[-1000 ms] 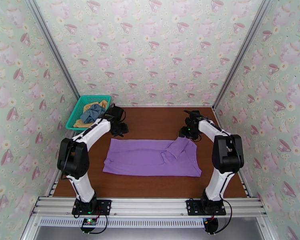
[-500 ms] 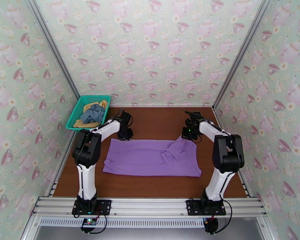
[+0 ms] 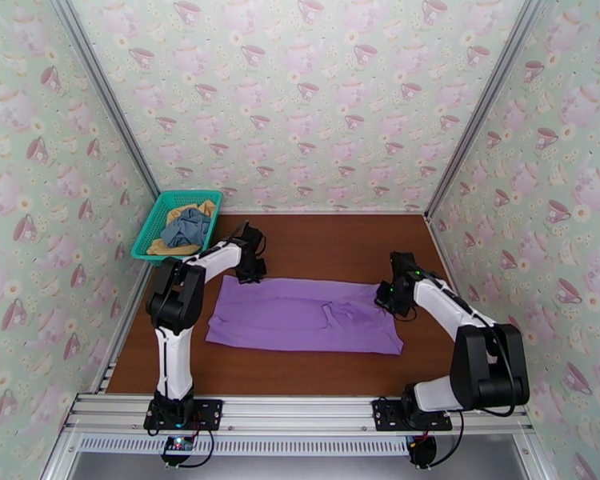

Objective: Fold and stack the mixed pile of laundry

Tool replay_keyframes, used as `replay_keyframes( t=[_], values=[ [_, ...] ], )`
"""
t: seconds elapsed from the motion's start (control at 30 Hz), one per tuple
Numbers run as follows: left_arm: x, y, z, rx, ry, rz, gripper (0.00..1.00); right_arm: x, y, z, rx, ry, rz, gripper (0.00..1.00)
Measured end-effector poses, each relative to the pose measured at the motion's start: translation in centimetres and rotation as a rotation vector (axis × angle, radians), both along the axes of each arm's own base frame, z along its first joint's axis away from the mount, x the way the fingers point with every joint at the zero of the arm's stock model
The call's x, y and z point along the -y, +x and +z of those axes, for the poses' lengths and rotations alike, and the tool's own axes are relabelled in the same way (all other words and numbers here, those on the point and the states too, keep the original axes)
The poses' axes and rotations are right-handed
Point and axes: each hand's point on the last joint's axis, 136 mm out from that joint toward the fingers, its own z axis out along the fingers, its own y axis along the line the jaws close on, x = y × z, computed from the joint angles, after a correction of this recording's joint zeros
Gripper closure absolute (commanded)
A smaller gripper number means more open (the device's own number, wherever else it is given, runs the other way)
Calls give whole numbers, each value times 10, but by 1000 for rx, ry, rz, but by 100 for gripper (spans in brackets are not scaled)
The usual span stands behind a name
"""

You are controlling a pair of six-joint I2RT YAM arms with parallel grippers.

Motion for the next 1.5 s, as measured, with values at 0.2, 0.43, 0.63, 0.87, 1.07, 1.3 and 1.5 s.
replay_keyframes(
  t=[0.2,0.43,0.63,0.87,1.07,1.3,1.5],
  values=[
    [1,3,0,6,-1,-3,91,17,11,15,8,-105,-1,59],
    [0,4,0,6,-2,-7,91,21,64,42,100,-157,48,69],
    [-1,3,0,4,0,-5,91,19,71,-15,-30,-155,61,79],
    [-5,5,-2,-13,1,13,91,23,104,-32,-56,-150,45,90],
    [-2,14,-2,-30,-5,12,91,39,157,-30,-24,-136,22,90],
    [21,42,0,-22,-38,-11,91,52,229,-27,25,-132,40,86],
    [31,58,5,-2,-44,-27,69,54,248,-14,66,-149,123,68]
  ],
)
